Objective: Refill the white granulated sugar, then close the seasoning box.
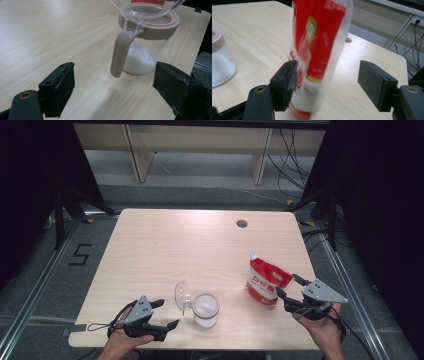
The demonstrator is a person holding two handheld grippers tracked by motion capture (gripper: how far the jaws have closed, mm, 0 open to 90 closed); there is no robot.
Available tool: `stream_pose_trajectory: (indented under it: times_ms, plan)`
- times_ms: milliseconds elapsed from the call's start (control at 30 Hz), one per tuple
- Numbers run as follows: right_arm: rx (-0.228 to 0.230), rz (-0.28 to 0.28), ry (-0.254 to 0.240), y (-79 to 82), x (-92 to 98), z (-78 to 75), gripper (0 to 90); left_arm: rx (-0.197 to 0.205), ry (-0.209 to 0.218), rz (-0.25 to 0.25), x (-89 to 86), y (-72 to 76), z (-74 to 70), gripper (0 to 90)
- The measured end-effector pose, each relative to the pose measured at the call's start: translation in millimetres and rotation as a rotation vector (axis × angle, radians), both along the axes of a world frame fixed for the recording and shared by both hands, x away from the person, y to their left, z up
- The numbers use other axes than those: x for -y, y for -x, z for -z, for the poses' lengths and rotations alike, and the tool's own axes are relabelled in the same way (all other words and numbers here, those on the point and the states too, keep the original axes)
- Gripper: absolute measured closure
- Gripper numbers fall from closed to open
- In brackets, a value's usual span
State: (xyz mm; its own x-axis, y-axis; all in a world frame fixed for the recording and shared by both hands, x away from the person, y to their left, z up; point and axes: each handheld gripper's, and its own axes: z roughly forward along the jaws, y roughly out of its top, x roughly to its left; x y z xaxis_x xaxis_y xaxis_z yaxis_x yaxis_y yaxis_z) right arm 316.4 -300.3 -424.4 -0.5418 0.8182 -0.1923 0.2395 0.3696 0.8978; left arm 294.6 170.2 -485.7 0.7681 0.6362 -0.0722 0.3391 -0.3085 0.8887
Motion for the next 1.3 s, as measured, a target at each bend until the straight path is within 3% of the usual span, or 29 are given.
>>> stream_pose_trajectory:
  times_ms: [33,200,333,367,433,467,533,567,700,733,800,867,900,933,1033,1100,1133,1200,1267,1300]
  plan:
    - [0.007,0.022,-0.030,1.3,0.0,1.9,31.3,0.002,-0.009,-0.005,-0.6,-0.1,-1.0,17.1]
    - [-0.024,0.046,-0.044,10.8,4.7,7.4,28.7,0.006,-0.022,-0.009,-2.5,-1.4,-2.2,19.2]
    - [-0.057,0.090,-0.059,21.2,6.7,13.3,28.6,-0.012,0.003,-0.012,-1.1,0.6,-2.5,21.4]
    - [-0.058,0.091,-0.062,22.6,7.0,15.5,28.6,0.004,-0.012,-0.002,-1.8,-0.5,-3.0,22.8]
    - [-0.057,0.083,-0.054,24.9,8.3,19.5,28.3,-0.016,-0.010,-0.019,-1.7,0.5,-2.8,24.6]
    - [-0.084,0.092,-0.060,28.1,7.2,21.3,28.0,-0.011,-0.013,-0.014,-2.3,0.1,-3.1,25.4]
    - [-0.082,0.074,-0.054,28.8,8.1,25.7,27.9,-0.016,-0.010,-0.026,-2.9,1.0,-3.8,27.5]
    - [-0.101,0.091,-0.060,32.0,7.0,27.2,27.8,-0.011,-0.008,-0.023,-3.2,0.7,-4.1,28.4]
    - [-0.094,0.082,-0.053,31.4,8.2,31.0,26.6,0.001,-0.020,-0.019,-5.9,0.2,-6.2,32.2]
    - [-0.099,0.081,-0.047,32.0,8.1,31.1,26.6,-0.018,0.004,-0.037,-4.7,1.6,-5.9,32.9]
    - [-0.111,0.092,-0.058,33.6,7.8,32.1,26.6,0.000,-0.013,-0.034,-5.8,0.9,-7.5,35.3]
    - [-0.116,0.079,-0.059,33.1,8.8,34.5,26.5,0.002,-0.012,-0.034,-6.5,1.3,-7.8,41.5]
    - [-0.137,0.107,-0.077,35.7,7.1,35.0,26.5,-0.012,0.003,-0.046,-6.0,2.6,-7.8,44.8]
    - [-0.103,0.079,-0.053,32.1,9.6,36.2,26.5,-0.015,0.011,-0.043,-6.3,2.9,-8.3,48.3]
    - [-0.095,0.076,-0.032,32.0,9.6,37.6,26.4,-0.010,0.011,-0.055,-6.9,3.6,-10.9,60.1]
    - [-0.123,0.088,-0.045,33.8,8.1,38.1,26.4,-0.003,0.036,-0.050,-5.8,3.1,-12.4,67.6]
    - [-0.122,0.086,-0.046,33.3,8.3,38.3,26.4,-0.003,0.018,-0.050,-5.7,3.6,-14.8,70.4]
    - [-0.114,0.075,-0.047,32.0,8.6,38.9,26.5,0.001,0.014,-0.047,-3.3,3.7,-16.2,76.0]
    - [-0.112,0.079,-0.038,31.1,9.3,39.2,26.5,0.001,0.037,-0.038,0.6,3.5,-18.3,79.6]
    - [-0.116,0.078,-0.039,31.2,8.9,39.5,26.6,0.008,0.019,-0.041,0.3,3.6,-20.2,81.5]
